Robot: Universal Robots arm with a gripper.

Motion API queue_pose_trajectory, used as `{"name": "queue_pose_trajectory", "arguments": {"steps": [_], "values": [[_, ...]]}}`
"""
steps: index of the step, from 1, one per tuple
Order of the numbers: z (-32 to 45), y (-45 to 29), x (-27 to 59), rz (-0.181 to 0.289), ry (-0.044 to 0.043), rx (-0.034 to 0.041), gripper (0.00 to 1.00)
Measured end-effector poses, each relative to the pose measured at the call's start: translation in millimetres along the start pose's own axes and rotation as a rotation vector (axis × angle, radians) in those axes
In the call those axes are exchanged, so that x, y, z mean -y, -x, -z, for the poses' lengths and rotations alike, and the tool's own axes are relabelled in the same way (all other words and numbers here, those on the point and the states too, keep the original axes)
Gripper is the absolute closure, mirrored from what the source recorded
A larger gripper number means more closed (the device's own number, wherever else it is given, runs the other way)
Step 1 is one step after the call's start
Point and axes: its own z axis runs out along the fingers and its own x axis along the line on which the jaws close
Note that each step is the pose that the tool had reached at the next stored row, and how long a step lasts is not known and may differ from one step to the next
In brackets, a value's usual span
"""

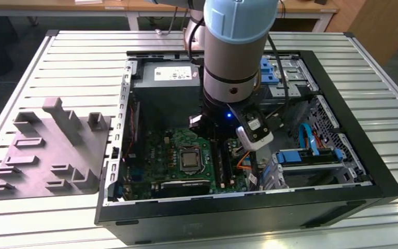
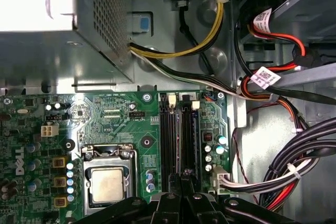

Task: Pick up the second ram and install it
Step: 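Insert the second ram into the second slot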

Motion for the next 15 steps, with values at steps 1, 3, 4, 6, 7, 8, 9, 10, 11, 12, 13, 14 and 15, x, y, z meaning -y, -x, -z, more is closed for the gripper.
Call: {"name": "queue_pose_trajectory", "arguments": {"steps": [1,3,4,6,7,8,9,10,11,12,13,14,15], "values": [[0.0,-0.1,0.0,0.000,0.0000,0.0000,0.89],[-0.3,-0.2,0.1,0.000,0.0002,0.0000,0.89],[-0.4,-0.2,0.2,0.000,0.0001,0.0000,0.89],[-0.4,-0.1,0.1,0.000,0.0000,-0.0001,0.89],[-0.5,0.0,0.1,0.000,0.0001,0.0000,0.89],[-0.5,0.2,0.1,0.000,0.0000,-0.0001,0.89],[-0.5,0.4,0.1,0.000,0.0001,0.0000,0.89],[-0.6,0.6,0.1,0.000,0.0001,0.0000,0.89],[-0.6,0.7,0.1,0.000,0.0002,0.0000,0.89],[-0.6,0.7,0.1,0.000,0.0004,0.0001,0.89],[-1.2,0.7,0.1,0.000,0.0009,0.0001,0.89],[-2.1,0.7,0.1,0.000,0.0016,0.0001,0.89],[-2.8,0.6,0.2,0.000,0.0020,0.0001,0.89]]}}
